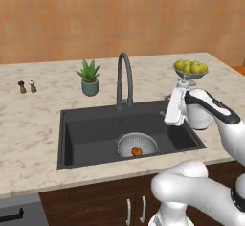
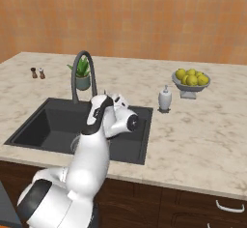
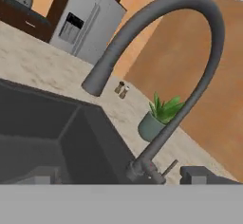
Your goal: Put the colander in the sink, put the peach in the colander, and turn on the sink faucet and pour water over the colander.
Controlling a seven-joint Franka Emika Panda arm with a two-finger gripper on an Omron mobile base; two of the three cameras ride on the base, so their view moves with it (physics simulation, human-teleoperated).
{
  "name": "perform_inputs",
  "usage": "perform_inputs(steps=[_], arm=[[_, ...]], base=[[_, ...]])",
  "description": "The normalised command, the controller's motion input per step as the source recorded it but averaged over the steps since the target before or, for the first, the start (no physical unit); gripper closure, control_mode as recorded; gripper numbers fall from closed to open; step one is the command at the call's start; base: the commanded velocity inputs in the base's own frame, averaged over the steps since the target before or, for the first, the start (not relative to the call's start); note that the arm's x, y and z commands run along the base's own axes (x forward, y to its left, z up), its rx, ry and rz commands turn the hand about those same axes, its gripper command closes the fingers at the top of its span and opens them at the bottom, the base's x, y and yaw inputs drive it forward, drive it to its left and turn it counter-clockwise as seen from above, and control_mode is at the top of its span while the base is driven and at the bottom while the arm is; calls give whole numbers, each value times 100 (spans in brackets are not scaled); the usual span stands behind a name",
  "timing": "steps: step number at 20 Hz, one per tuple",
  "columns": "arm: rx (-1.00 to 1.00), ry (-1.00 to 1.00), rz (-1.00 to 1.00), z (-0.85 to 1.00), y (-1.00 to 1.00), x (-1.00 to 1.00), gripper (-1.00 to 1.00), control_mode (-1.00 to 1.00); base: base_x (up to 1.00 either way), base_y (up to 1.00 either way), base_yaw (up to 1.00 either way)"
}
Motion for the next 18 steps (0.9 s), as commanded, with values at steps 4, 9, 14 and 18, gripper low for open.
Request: perform_inputs(steps=[4, 9, 14, 18], arm=[[37, 0, 7, -5, 14, 62, -100, -100], [27, -3, 1, -13, 31, 43, -100, -100], [22, -1, 0, -18, 24, 40, -100, -100], [14, 0, 0, 0, 3, 48, -100, -100]], base=[[0, 0, 0], [0, 0, 0], [0, 0, 0], [0, 0, 0]])
